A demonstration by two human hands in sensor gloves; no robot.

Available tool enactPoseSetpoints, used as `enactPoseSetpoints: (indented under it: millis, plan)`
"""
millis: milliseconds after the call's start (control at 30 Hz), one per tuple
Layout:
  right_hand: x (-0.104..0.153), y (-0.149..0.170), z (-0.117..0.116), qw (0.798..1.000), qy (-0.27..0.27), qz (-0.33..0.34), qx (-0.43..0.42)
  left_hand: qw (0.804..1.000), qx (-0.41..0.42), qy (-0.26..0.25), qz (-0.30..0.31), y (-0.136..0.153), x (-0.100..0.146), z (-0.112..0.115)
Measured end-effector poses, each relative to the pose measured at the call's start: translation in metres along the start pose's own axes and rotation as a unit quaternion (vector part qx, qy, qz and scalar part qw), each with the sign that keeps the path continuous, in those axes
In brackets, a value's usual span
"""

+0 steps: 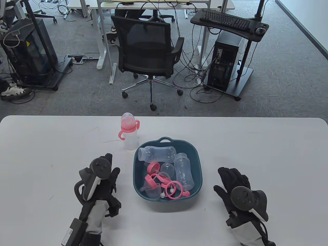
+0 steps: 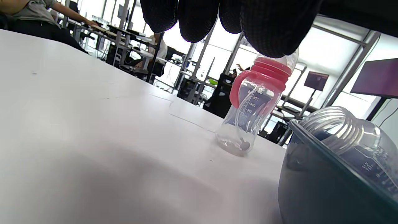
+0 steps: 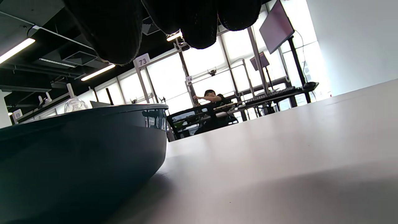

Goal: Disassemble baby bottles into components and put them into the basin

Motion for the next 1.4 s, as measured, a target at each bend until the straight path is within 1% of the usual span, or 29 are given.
enactPoseSetpoints:
  millis: [200, 267, 300, 400, 500, 567, 633, 767, 933, 1033, 1067, 1100, 1133, 1200, 1233, 1300, 1400]
  plan:
    - [0.001, 0.003, 0.005, 1.0, 0.005, -0.006, -0.013, 1.0, 0.005, -0.007, -0.023, -0.019, -0.038, -0.009]
    - [0.002, 0.005, 0.006, 1.0, 0.007, -0.009, -0.017, 0.998, 0.042, -0.025, -0.032, -0.021, -0.052, -0.012]
    - [0.002, 0.007, 0.007, 1.0, 0.008, -0.012, -0.019, 0.997, 0.06, -0.027, -0.041, -0.021, -0.06, -0.011]
    - [0.003, 0.01, 0.009, 1.0, 0.01, -0.017, -0.022, 0.996, 0.063, -0.016, -0.056, -0.022, -0.076, -0.008]
    - [0.003, 0.014, 0.008, 0.999, 0.007, -0.022, -0.025, 0.997, 0.038, -0.01, -0.065, -0.024, -0.091, -0.001]
    - [0.004, 0.016, 0.008, 0.999, 0.004, -0.026, -0.022, 0.997, 0.027, 0.016, -0.075, -0.025, -0.101, 0.005]
    - [0.005, 0.019, 0.009, 0.999, 0.006, -0.03, -0.018, 0.996, 0.019, 0.024, -0.078, -0.025, -0.111, 0.009]
    - [0.006, 0.026, 0.01, 0.999, 0.009, -0.043, -0.02, 0.997, 0.002, 0.032, -0.077, -0.034, -0.124, 0.017]
    - [0.008, 0.032, 0.012, 0.998, 0.01, -0.054, -0.019, 0.996, 0.009, 0.043, -0.078, -0.05, -0.135, 0.033]
    - [0.01, 0.035, 0.014, 0.998, 0.015, -0.058, -0.02, 0.996, -0.01, 0.02, -0.09, -0.057, -0.137, 0.038]
    - [0.01, 0.035, 0.014, 0.998, 0.015, -0.059, -0.019, 0.995, -0.008, 0.028, -0.094, -0.057, -0.14, 0.04]
    - [0.01, 0.036, 0.015, 0.998, 0.015, -0.06, -0.019, 0.994, -0.003, 0.033, -0.101, -0.057, -0.14, 0.04]
    - [0.01, 0.036, 0.015, 0.998, 0.016, -0.06, -0.02, 0.994, 0.005, 0.022, -0.11, -0.056, -0.141, 0.039]
    - [0.01, 0.037, 0.015, 0.998, 0.016, -0.062, -0.022, 0.995, 0.007, 0.009, -0.099, -0.055, -0.145, 0.037]
    - [0.011, 0.037, 0.015, 0.998, 0.017, -0.062, -0.022, 0.994, 0.003, 0.008, -0.108, -0.053, -0.145, 0.036]
    - [0.011, 0.037, 0.015, 0.998, 0.016, -0.064, -0.021, 0.994, 0.005, 0.008, -0.106, -0.051, -0.145, 0.037]
    - [0.011, 0.037, 0.015, 0.998, 0.012, -0.063, -0.022, 0.995, 0.008, -0.005, -0.104, -0.048, -0.145, 0.035]
Point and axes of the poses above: the tracker on the back of each hand, its own y axis roughly to the little-finger side, its own x axis roughly from the fingertips to the wrist, z = x × y, the point moved 5 cm from there along -x, roughly from the wrist to the fingertips, and after that the axes turned 4 degrees about -y, right-handed, at the moved point
